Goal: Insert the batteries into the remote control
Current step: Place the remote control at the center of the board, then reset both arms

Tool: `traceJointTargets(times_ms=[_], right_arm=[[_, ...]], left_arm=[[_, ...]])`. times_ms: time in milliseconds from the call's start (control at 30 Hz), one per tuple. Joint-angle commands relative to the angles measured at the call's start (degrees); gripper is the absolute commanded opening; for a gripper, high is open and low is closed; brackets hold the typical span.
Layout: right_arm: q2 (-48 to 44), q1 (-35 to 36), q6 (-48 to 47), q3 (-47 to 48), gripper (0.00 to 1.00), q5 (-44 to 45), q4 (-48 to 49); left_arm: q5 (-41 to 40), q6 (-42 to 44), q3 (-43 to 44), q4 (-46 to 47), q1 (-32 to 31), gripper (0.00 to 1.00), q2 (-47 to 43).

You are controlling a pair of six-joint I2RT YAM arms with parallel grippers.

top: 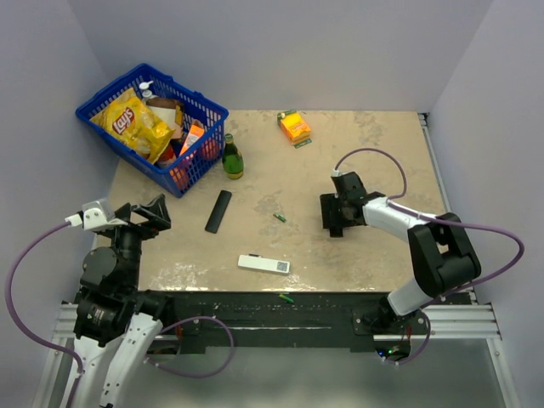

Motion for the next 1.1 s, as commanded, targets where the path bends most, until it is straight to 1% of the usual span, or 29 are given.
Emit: traceJointTargets(times_ms=[0, 67, 167, 233, 400, 433, 500, 567, 633, 667, 733, 767, 833, 867, 933, 967, 1033, 1067], right_arm=[[-4.1, -0.2, 0.2, 1.4, 0.9, 0.7, -1.1], [-7.5, -0.3, 0.9, 1.5, 0.98, 2.4, -1.7], [-11.6, -0.3, 2.7, 1.9, 0.98, 5.2, -3.1], [-16.4, -0.3, 3.5, 2.6, 0.98, 6.6, -3.9], [-27.9, -0.3, 7.8, 4.4, 0.98, 13.7, -7.2], [-32.3, -0.3, 8.4, 4.7, 0.98, 14.9, -7.4], [-37.2, -0.3, 10.9, 4.7, 0.98, 19.4, -8.5], [-44.5, -0.3, 12.4, 4.2, 0.98, 21.9, -8.7], [-49.0, -0.3, 12.1, 3.6, 0.98, 25.9, -8.8], [-53.5, -0.3, 11.8, 3.5, 0.98, 27.3, -9.6], [-57.6, -0.3, 10.6, 3.9, 0.98, 30.8, -10.6], [-60.9, -0.3, 10.1, 4.4, 0.98, 31.3, -11.9], [-64.7, -0.3, 7.5, 5.1, 0.98, 32.6, -12.3], [-68.4, -0.3, 6.6, 5.1, 0.98, 32.8, -12.1], [-72.0, -0.3, 3.8, 4.6, 0.98, 33.0, -11.2], [-75.8, -0.3, 2.8, 4.3, 0.98, 33.0, -10.9], [-79.9, -0.3, -0.2, 2.9, 0.98, 32.6, -9.1], [-83.4, -0.3, -1.2, 1.9, 0.98, 32.1, -8.5]], left_arm=[[0.7, 1.3, -0.2, 1.2, 0.5, 1.0, 0.2], [0.6, 1.3, -0.2, 1.0, 0.5, 1.0, 0.1], [0.6, 1.3, -0.2, 1.0, 0.6, 1.0, -0.1], [0.5, 1.2, -0.3, 1.0, 0.6, 1.0, -0.4], [0.4, 1.0, -0.5, 1.2, 0.6, 1.0, -0.8], [0.4, 1.0, -0.6, 1.3, 0.6, 1.0, -1.0], [0.5, 0.9, -0.6, 1.3, 0.6, 1.0, -1.0], [0.6, 1.0, -0.7, 1.5, 0.6, 1.0, -1.0], [0.7, 0.9, -0.8, 1.5, 0.6, 1.0, -0.7], [0.8, 0.9, -0.7, 1.5, 0.6, 1.0, -0.6], [1.2, 1.1, -0.5, 1.3, 0.6, 1.0, -0.5], [1.3, 1.1, -0.3, 1.1, 0.6, 1.0, -0.5], [1.9, 1.2, 0.6, 0.3, 0.6, 1.0, -1.0], [2.1, 1.5, 1.0, 0.1, 0.6, 1.0, -1.2], [2.1, 2.5, 2.4, -0.8, 0.6, 1.0, -2.4], [2.0, 2.7, 3.0, -1.2, 0.6, 1.0, -2.8], [1.3, 3.4, 5.4, -2.7, 0.6, 1.0, -3.8], [1.1, 3.6, 6.3, -3.1, 0.6, 1.0, -4.1]])
